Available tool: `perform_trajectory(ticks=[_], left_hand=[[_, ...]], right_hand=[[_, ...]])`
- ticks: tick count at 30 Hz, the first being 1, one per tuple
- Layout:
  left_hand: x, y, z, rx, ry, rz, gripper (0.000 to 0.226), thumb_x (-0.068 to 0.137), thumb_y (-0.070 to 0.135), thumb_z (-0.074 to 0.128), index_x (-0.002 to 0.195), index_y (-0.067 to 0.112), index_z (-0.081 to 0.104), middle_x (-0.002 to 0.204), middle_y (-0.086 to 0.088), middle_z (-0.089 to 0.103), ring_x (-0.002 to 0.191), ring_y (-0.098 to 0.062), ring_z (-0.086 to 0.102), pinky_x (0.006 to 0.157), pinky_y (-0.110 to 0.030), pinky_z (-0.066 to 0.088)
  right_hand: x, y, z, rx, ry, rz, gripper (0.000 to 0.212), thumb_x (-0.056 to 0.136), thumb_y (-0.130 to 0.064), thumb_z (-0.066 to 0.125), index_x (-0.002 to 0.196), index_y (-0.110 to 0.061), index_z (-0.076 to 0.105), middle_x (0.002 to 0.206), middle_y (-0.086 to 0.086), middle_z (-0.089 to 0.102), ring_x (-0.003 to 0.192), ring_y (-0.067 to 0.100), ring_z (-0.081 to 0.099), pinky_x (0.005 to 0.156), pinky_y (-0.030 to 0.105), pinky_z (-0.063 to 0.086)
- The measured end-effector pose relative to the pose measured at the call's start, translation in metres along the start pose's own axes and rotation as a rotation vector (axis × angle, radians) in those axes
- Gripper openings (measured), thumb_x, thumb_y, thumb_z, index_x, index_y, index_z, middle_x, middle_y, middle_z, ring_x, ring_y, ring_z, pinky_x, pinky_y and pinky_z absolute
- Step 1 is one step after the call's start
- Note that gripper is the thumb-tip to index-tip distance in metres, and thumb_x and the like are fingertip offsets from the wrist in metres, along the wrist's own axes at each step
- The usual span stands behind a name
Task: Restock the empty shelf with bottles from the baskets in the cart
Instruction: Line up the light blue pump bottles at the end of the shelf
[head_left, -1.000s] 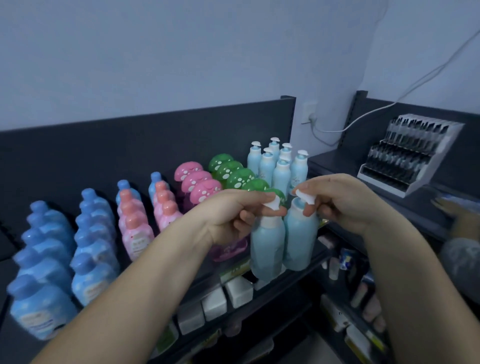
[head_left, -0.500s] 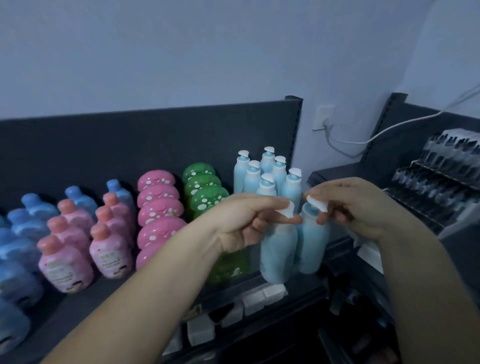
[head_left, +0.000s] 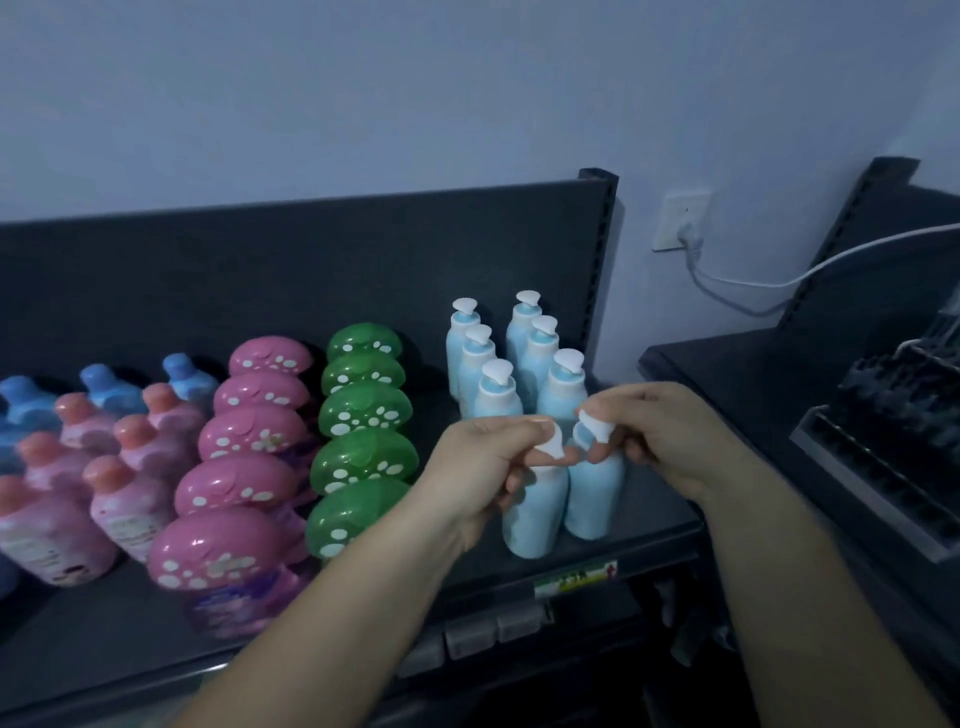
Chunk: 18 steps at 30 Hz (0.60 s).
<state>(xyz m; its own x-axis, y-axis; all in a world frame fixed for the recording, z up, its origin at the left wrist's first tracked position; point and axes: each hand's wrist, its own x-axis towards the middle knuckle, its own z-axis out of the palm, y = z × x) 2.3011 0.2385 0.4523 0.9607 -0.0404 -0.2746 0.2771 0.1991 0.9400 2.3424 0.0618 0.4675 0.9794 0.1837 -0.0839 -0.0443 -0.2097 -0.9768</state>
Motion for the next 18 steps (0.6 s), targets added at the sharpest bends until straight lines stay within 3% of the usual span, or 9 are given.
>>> perform_trajectory(ticks=[5, 7, 9, 11, 15, 18], left_hand=[[0.01, -0.004, -0.002, 0.033, 0.065, 0.109, 0.014, 0.091, 0.013, 0.063, 0.086, 0.006, 0.074, 0.086, -0.015, 0.075, 0.039, -0.005, 0.039, 0.04, -0.014, 0.031], [0.01, -0.007, -0.003, 0.092, 0.065, 0.185, 0.015, 0.093, 0.014, 0.062, 0.086, 0.007, 0.073, 0.076, -0.012, 0.075, 0.041, -0.004, 0.044, 0.044, -0.015, 0.036], [0.012, -0.015, -0.005, 0.19, 0.098, 0.28, 0.017, 0.093, 0.021, 0.064, 0.086, 0.009, 0.074, 0.057, -0.001, 0.066, 0.045, -0.006, 0.045, 0.05, -0.018, 0.039], [0.012, -0.027, -0.007, 0.267, 0.156, 0.368, 0.019, 0.091, 0.032, 0.066, 0.088, 0.015, 0.074, 0.053, 0.005, 0.057, 0.049, -0.007, 0.046, 0.053, -0.022, 0.039], [0.008, -0.057, -0.008, 0.447, 0.285, 0.507, 0.03, 0.084, 0.053, 0.066, 0.105, 0.033, 0.062, 0.078, 0.016, 0.054, 0.067, -0.001, 0.051, 0.065, -0.021, 0.043], [0.006, -0.077, -0.006, 0.611, 0.333, 0.542, 0.064, 0.069, 0.061, 0.069, 0.122, 0.032, 0.048, 0.113, 0.009, 0.04, 0.107, -0.001, 0.046, 0.094, -0.021, 0.043]], right_hand=[[0.011, 0.013, 0.003, 0.083, 0.044, -0.003, 0.014, 0.09, -0.01, 0.063, 0.086, -0.001, 0.072, 0.059, 0.013, 0.069, 0.042, 0.006, 0.046, 0.044, 0.019, 0.028], [0.013, 0.015, 0.004, 0.06, 0.05, -0.024, 0.013, 0.09, -0.012, 0.064, 0.086, -0.004, 0.073, 0.054, 0.008, 0.066, 0.042, 0.006, 0.045, 0.045, 0.019, 0.03], [0.014, 0.018, 0.005, 0.024, 0.069, -0.06, 0.013, 0.092, -0.016, 0.065, 0.084, -0.009, 0.074, 0.047, -0.004, 0.058, 0.042, 0.006, 0.043, 0.046, 0.018, 0.034], [0.016, 0.024, 0.005, 0.0, 0.106, -0.111, 0.015, 0.092, -0.021, 0.065, 0.083, -0.013, 0.075, 0.046, -0.01, 0.053, 0.044, 0.007, 0.041, 0.049, 0.019, 0.037], [0.008, 0.042, 0.006, 0.074, 0.161, -0.265, 0.024, 0.086, -0.043, 0.065, 0.099, -0.024, 0.071, 0.053, -0.012, 0.052, 0.052, 0.004, 0.047, 0.054, 0.015, 0.041], [0.002, 0.071, 0.007, 0.111, 0.218, -0.358, 0.044, 0.073, -0.05, 0.066, 0.115, -0.04, 0.057, 0.087, -0.012, 0.058, 0.074, 0.003, 0.057, 0.067, 0.013, 0.047]])
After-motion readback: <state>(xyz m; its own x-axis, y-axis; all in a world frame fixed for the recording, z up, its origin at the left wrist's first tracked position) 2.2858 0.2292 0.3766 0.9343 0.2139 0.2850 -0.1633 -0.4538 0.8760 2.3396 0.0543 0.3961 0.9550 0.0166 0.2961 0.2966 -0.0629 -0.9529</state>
